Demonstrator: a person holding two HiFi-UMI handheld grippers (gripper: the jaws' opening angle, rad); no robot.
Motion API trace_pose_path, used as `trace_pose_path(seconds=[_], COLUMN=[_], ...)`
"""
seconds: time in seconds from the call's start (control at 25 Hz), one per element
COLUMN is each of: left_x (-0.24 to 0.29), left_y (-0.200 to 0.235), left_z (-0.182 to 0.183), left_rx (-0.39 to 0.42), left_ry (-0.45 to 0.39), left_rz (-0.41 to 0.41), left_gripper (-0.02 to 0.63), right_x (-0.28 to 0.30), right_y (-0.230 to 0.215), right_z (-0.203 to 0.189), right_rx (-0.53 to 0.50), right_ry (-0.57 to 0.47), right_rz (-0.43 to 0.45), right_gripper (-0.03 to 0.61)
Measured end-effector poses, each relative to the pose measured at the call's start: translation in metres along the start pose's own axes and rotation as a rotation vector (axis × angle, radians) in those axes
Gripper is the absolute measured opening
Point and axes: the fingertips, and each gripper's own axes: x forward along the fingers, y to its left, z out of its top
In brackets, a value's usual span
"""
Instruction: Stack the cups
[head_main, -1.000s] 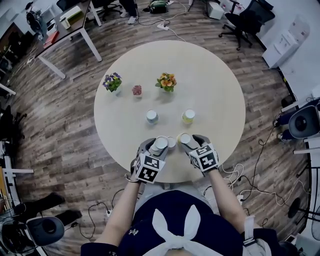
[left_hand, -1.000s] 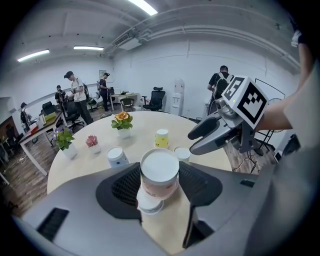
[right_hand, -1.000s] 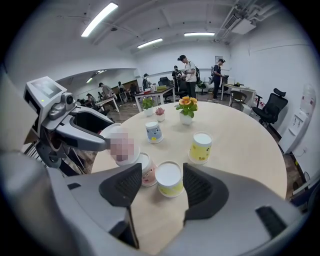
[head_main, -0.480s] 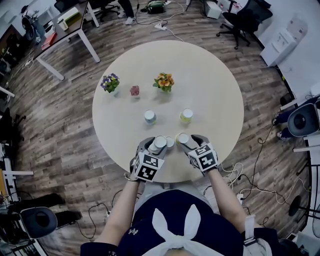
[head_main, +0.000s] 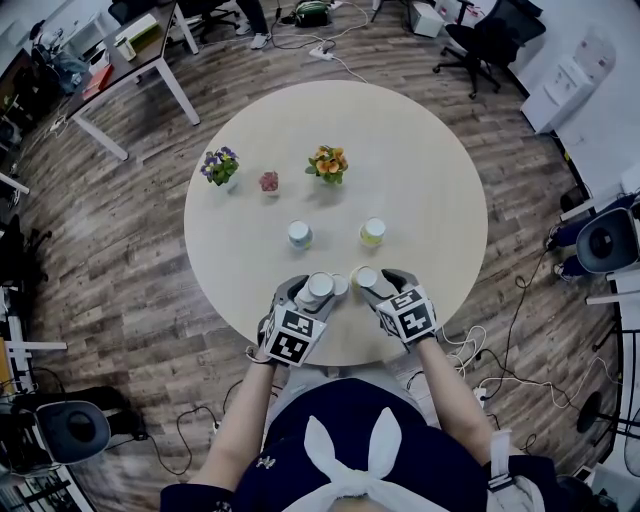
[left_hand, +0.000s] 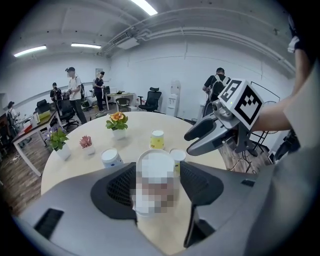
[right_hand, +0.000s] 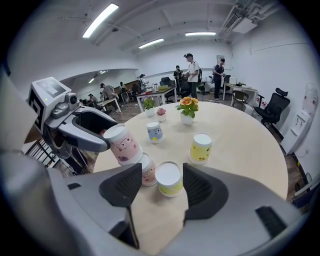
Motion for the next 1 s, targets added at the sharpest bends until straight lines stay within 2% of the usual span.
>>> trace_pose_path(seconds=[0.28, 0.6, 1.0], left_x=[-0.022, -0.05, -0.048], left_y=[0.017, 0.047, 0.086], left_z=[0.028, 0.065, 0.077], left_rx=[-0.025, -0.139, -0.132], left_ry=[-0.092, -0.24, -0.239], left_rz=[0.024, 0.064, 0.139], left_gripper=[0.27, 0.268, 0.268], right_x=[-0.009, -0.035, -0.036], right_y=[-0.01, -0.022, -0.033], right_z=[0.016, 0.052, 0.069], right_rx=[0.007, 0.034, 0.016], right_ry=[-0.047, -0.156, -0.179], right_rz=[-0.02, -0.035, -0.05], right_gripper=[0.258, 0.261, 0.267])
